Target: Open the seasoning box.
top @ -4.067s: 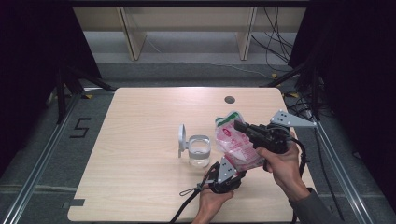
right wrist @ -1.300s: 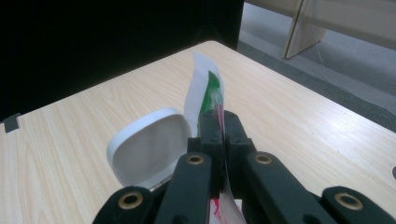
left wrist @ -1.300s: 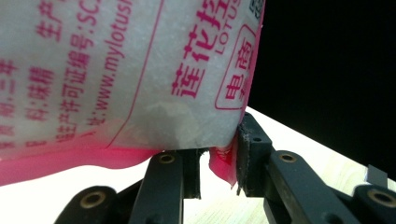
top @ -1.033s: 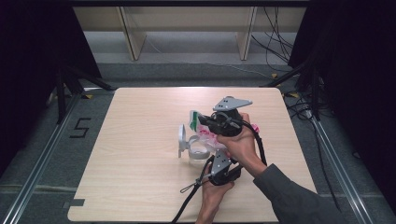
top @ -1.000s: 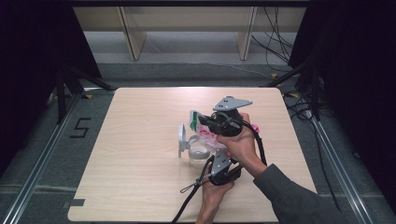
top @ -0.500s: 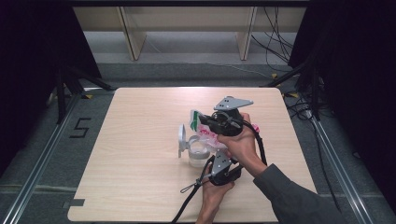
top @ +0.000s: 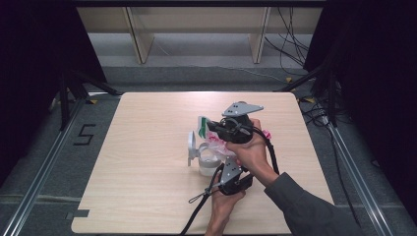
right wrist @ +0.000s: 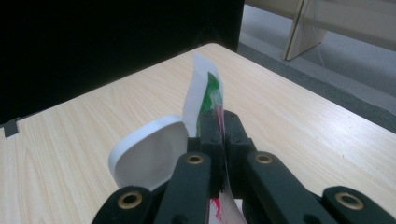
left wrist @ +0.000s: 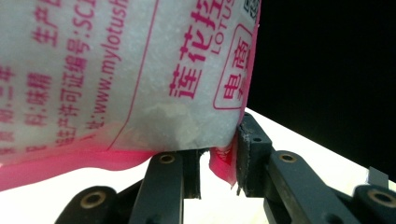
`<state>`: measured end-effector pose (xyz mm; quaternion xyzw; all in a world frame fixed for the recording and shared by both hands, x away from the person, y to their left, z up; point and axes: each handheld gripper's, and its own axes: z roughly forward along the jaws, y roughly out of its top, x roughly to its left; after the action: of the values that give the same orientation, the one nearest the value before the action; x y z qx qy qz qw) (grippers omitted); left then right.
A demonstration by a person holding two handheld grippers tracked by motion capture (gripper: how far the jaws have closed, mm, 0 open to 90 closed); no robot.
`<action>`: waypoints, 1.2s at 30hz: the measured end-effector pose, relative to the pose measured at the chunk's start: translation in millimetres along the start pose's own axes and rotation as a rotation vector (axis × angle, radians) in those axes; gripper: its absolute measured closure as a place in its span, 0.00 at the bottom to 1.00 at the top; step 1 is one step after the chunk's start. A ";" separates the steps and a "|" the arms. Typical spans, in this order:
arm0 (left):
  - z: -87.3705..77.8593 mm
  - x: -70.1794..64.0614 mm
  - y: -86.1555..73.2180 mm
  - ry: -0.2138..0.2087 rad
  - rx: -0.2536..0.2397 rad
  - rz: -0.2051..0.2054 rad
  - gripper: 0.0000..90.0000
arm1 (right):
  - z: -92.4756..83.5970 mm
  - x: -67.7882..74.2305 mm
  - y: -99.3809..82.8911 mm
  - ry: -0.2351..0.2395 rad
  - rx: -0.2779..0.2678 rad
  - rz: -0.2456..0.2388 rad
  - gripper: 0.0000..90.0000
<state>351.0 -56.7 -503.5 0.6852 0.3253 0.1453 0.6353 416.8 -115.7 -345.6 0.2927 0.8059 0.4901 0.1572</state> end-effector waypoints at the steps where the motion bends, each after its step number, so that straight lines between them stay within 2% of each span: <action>1: -0.2 0.0 -0.1 -0.003 0.000 0.000 0.82 | 0.5 0.8 -0.4 -0.007 -0.002 0.007 1.00; 2: -0.5 -0.3 -0.2 -0.003 -0.002 0.000 0.81 | 1.3 0.4 -0.2 0.002 0.005 0.002 1.00; 3: -0.6 -0.3 -0.3 -0.004 -0.003 -0.001 0.81 | 0.6 1.6 0.0 -0.011 0.014 0.011 1.00; 6: 0.0 -0.3 0.0 -0.003 -0.012 0.001 0.81 | 1.7 1.9 -0.1 -0.015 -0.002 0.020 1.00; 10: -1.5 -0.6 0.4 0.003 -0.002 0.001 0.82 | 2.3 1.7 0.6 -0.018 -0.008 0.002 1.00; 14: -1.6 -0.8 0.2 0.001 -0.003 0.005 0.81 | 2.3 2.2 0.7 -0.009 0.016 0.016 1.00; 15: -1.9 -0.2 0.9 0.003 0.002 0.009 0.81 | 3.0 0.6 1.1 -0.008 0.003 -0.006 1.00; 17: -1.9 -0.1 1.1 0.001 0.001 0.011 0.81 | 2.3 -0.1 1.2 -0.001 0.001 0.010 1.00; 20: -1.9 -0.5 0.5 -0.001 0.000 0.004 0.81 | 3.8 0.2 0.8 -0.003 0.007 -0.001 1.00; 23: -1.8 -0.6 0.9 -0.002 -0.005 -0.001 0.81 | 5.0 -0.2 0.7 0.006 0.002 0.009 0.99; 26: -2.1 -0.5 1.5 -0.006 -0.004 -0.004 0.81 | 5.9 1.5 0.4 -0.006 0.010 -0.002 0.99; 27: -2.0 -0.6 1.9 -0.004 -0.005 -0.003 0.81 | 7.4 1.6 -0.2 -0.020 -0.010 -0.005 0.99; 29: -2.1 -0.6 2.0 -0.009 -0.012 0.003 0.81 | 7.0 3.0 0.2 -0.010 0.000 0.017 0.99; 31: -2.5 -0.3 2.5 -0.012 -0.009 0.001 0.81 | 7.1 2.5 0.8 0.004 0.009 0.007 0.99; 32: -2.4 -0.4 2.7 -0.011 -0.009 0.001 0.81 | 6.6 2.7 0.7 -0.008 0.017 0.007 0.99; 36: -3.2 -0.3 3.2 -0.013 -0.005 0.000 0.81 | 6.8 3.9 1.4 -0.005 0.019 0.006 0.99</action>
<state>349.7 -54.3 -499.9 0.6845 0.3207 0.1418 0.6391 417.8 -108.0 -347.5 0.2978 0.8092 0.4822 0.1548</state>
